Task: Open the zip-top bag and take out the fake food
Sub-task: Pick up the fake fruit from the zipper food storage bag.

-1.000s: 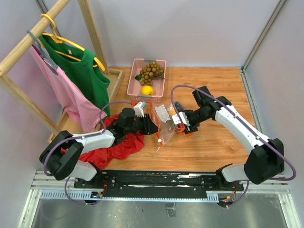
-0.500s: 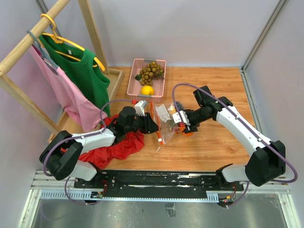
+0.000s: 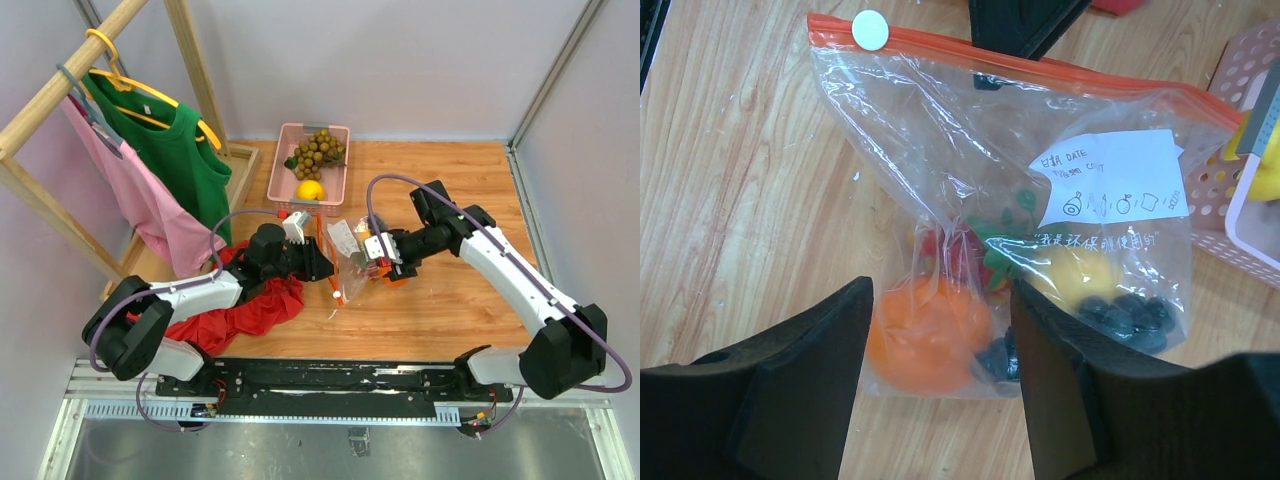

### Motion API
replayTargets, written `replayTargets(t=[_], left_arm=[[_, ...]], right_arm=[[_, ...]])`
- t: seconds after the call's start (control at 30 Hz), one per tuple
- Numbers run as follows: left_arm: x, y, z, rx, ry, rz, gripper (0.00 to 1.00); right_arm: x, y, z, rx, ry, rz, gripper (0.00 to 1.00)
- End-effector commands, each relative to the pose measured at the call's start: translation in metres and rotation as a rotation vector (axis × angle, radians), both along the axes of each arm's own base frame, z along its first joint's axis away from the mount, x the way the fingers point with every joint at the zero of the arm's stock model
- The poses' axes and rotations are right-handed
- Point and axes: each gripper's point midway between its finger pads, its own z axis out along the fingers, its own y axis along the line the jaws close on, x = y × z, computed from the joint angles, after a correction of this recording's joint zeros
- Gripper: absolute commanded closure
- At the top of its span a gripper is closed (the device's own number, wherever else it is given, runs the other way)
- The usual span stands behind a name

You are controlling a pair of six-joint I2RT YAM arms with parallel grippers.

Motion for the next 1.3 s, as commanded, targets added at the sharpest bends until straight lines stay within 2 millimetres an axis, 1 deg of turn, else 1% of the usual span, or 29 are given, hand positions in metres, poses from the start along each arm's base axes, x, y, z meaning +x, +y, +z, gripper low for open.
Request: replayTargets(t=[0.0,0.17,0.3,0.43,0.5,0.73,0.87,0.93,1.07,1.17,1.27], left_arm=[[0.006,-0.004,0.022,-0.027,-0.053,0.002,0.68],[0.004,-0.002,0.023,-0.030,-0.055,0.009,0.68],[0.004,0.002,0.023,-0.024,-0.058,0.026,0.68],[0.004,0.007,0.023,-0.022,-0.063,0.055,0.69],[0.004,0.009,0.023,-0.021,-0.064,0.067,0.72],[0.017,0.018,0.023,-0.016,-0.047,0.120,0.75],[0.025,0.014,0.017,0.013,-0.025,0.116,0.79],[0.029,0.011,0.014,0.027,-0.009,0.110,0.81],[0.032,0.006,0.004,0.056,0.021,0.096,0.82],[0.033,0.001,0.000,0.054,0.034,0.078,0.82],[0.034,-0.004,-0.003,0.051,0.051,0.057,0.81]], right_arm=[[-0.007,0.003,0.005,0.036,0.005,0.002,0.41],[-0.008,0.003,0.005,0.038,0.003,0.001,0.41],[-0.004,0.005,0.006,0.044,-0.005,0.001,0.40],[0.004,0.010,0.005,0.048,-0.003,0.002,0.40],[0.009,0.011,0.004,0.039,-0.003,-0.003,0.40],[0.026,0.012,-0.006,-0.004,-0.001,-0.015,0.41],[0.037,0.014,-0.009,-0.011,-0.010,-0.042,0.43],[0.039,0.014,-0.014,-0.022,-0.008,-0.040,0.44],[0.041,0.016,-0.021,-0.037,0.003,-0.033,0.46],[0.044,0.015,-0.028,-0.069,0.003,-0.036,0.51],[0.047,0.009,-0.038,-0.111,0.005,-0.043,0.57]])
